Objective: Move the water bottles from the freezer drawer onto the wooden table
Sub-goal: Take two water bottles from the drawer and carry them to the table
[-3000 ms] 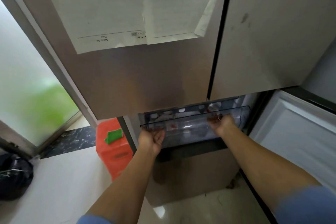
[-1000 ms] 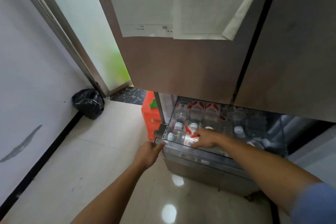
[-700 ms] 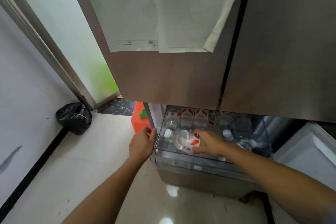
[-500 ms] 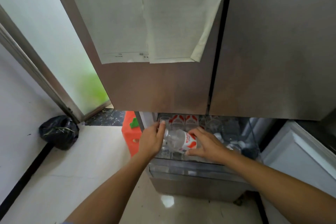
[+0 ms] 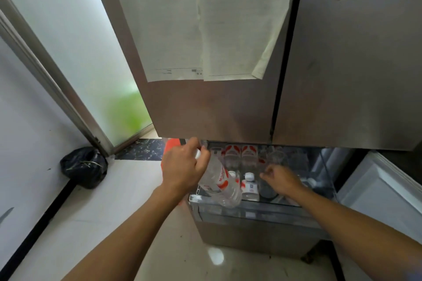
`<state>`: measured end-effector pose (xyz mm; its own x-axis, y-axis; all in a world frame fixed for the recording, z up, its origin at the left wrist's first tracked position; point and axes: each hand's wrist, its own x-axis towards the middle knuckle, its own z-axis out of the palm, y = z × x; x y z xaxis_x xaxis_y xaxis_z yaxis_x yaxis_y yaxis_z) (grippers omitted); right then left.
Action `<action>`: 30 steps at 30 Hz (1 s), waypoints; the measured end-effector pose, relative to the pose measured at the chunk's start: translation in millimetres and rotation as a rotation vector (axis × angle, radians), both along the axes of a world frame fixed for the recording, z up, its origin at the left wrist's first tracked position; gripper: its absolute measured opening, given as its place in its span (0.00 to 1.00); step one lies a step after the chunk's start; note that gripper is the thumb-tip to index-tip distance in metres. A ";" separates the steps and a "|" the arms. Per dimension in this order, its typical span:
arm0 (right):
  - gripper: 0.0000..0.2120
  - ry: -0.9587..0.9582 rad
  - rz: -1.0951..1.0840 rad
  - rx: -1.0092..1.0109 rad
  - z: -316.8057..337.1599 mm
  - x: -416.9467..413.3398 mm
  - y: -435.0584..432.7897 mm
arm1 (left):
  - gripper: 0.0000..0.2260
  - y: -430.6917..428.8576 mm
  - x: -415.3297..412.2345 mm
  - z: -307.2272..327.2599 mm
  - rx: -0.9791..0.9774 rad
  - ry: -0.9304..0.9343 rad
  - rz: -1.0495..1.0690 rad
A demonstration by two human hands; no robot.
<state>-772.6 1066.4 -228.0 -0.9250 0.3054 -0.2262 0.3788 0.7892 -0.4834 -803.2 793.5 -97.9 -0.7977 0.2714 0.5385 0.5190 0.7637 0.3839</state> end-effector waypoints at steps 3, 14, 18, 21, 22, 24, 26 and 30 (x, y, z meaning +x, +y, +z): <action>0.16 -0.121 -0.099 -0.044 -20.5 -13.1 -0.4 | 0.14 -10.6 17.0 6.0 -0.048 0.074 0.033; 0.16 -0.090 -0.338 -0.229 -35.0 -58.9 -77.2 | 0.13 -35.0 52.9 -29.8 -0.214 -0.007 0.050; 0.17 -0.068 -0.292 -0.114 -21.7 -44.5 -73.8 | 0.11 -41.5 52.7 -40.8 -0.250 -0.056 0.050; 0.15 0.037 -0.247 0.065 -10.1 -21.5 -68.5 | 0.10 -40.0 51.2 -45.0 -0.298 -0.074 0.026; 0.16 0.057 -0.232 0.115 -5.7 -12.9 -67.1 | 0.10 -39.0 49.8 -46.3 -0.307 -0.069 0.016; 0.17 0.102 -0.197 0.226 5.5 3.2 -61.9 | 0.11 -36.7 48.0 -45.8 -0.313 -0.060 -0.010; 0.16 0.147 -0.169 0.329 20.4 17.4 -55.7 | 0.09 -34.9 47.3 -43.9 -0.305 -0.018 -0.028; 0.15 0.201 -0.149 0.373 52.7 35.9 -47.8 | 0.11 -34.5 45.9 -44.9 -0.277 -0.093 -0.078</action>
<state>-736.7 1018.6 -175.4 -0.8790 0.4653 0.1041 0.4293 0.8674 -0.2518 -757.3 759.0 -142.7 -0.8113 0.4599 0.3610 0.5524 0.8052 0.2157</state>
